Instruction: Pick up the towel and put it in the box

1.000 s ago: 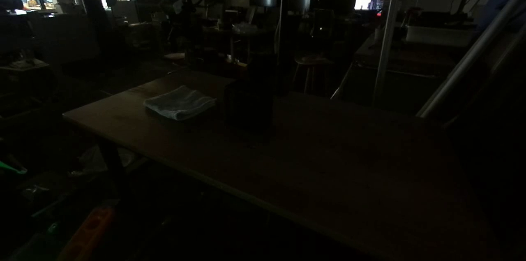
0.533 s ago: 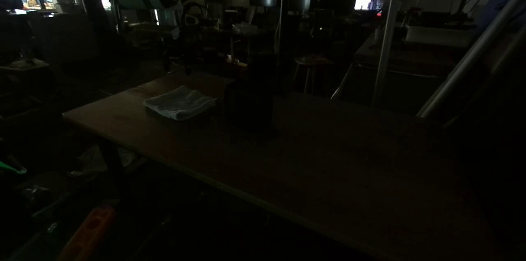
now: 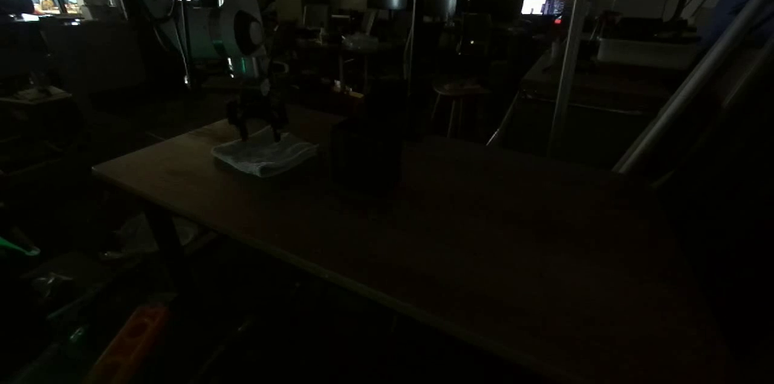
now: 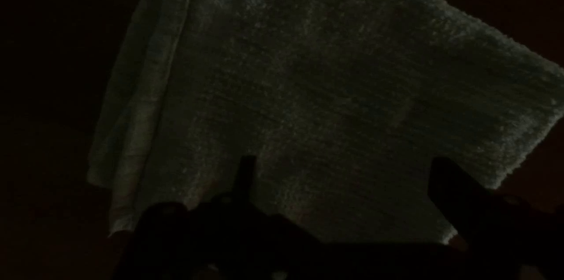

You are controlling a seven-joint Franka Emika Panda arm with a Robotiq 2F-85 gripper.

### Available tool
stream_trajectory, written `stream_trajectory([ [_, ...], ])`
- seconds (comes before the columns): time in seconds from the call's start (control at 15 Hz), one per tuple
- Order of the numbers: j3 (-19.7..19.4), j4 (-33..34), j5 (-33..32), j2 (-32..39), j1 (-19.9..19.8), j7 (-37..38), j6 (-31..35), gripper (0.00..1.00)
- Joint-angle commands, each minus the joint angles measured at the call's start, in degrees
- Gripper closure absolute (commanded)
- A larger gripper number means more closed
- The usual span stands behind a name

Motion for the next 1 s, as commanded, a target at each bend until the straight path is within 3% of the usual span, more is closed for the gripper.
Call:
stream_trajectory([
  [0.0,-1.76,0.58,-1.65,1.92,0.66,-2.14,2.42,0.0],
  [0.33,-0.89,1.45,-0.01,5.46,0.06,-4.3,5.2,0.0],
  [0.4,-0.54,1.49,0.34,5.71,-0.01,-4.74,5.19,0.25],
  [0.53,0.16,1.22,0.85,5.71,-0.02,-5.59,5.12,0.33],
  [0.93,1.6,0.03,2.11,4.73,-0.09,-6.13,4.81,0.8],
])
